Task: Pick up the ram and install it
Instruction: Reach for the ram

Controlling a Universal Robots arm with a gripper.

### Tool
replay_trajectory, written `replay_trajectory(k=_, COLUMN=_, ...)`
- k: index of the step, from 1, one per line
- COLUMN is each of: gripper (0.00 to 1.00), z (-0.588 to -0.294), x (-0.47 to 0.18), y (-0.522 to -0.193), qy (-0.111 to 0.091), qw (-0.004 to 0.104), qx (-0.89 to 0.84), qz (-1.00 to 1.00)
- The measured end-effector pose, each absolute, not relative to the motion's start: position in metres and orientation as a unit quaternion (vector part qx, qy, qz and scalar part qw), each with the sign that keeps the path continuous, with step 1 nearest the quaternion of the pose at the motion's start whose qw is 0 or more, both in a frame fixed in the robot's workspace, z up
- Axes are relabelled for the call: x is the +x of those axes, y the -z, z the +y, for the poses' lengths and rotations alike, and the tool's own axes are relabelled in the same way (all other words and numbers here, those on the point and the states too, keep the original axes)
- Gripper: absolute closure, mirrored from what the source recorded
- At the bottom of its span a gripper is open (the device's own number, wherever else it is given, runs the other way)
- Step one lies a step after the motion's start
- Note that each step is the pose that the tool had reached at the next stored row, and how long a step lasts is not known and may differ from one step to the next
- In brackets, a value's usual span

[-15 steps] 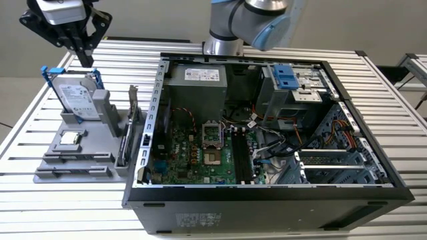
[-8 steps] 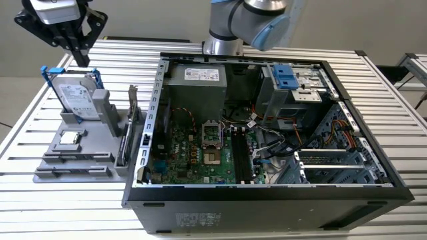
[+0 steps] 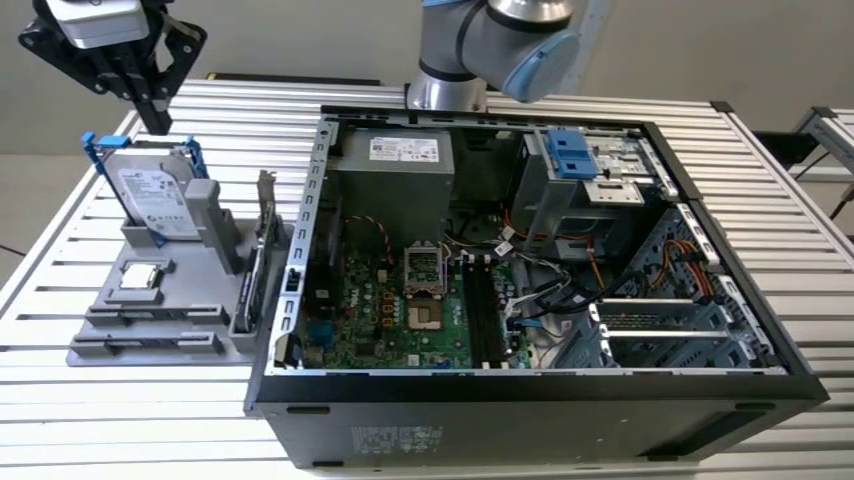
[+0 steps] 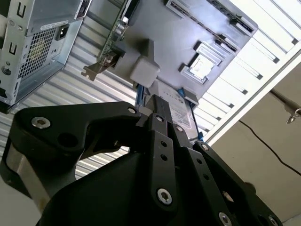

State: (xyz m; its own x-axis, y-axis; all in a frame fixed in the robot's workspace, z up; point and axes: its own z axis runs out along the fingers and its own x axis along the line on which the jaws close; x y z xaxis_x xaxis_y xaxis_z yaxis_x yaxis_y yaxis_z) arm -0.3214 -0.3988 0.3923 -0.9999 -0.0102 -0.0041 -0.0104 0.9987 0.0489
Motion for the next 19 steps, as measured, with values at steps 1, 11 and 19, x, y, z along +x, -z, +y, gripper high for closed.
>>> replay_trajectory(k=1, gripper=1.00, z=-0.399, x=-0.322, y=-0.392, qy=-0.024, qw=0.002, qx=-0.005, qz=1.000)
replay_trajectory(k=11, gripper=1.00, z=-0.399, x=-0.330, y=-0.392, qy=-0.024, qw=0.001, qx=-0.006, qz=1.000)
replay_trajectory(k=19, gripper=1.00, z=-0.399, x=-0.338, y=-0.392, qy=-0.024, qw=0.001, qx=-0.006, qz=1.000)
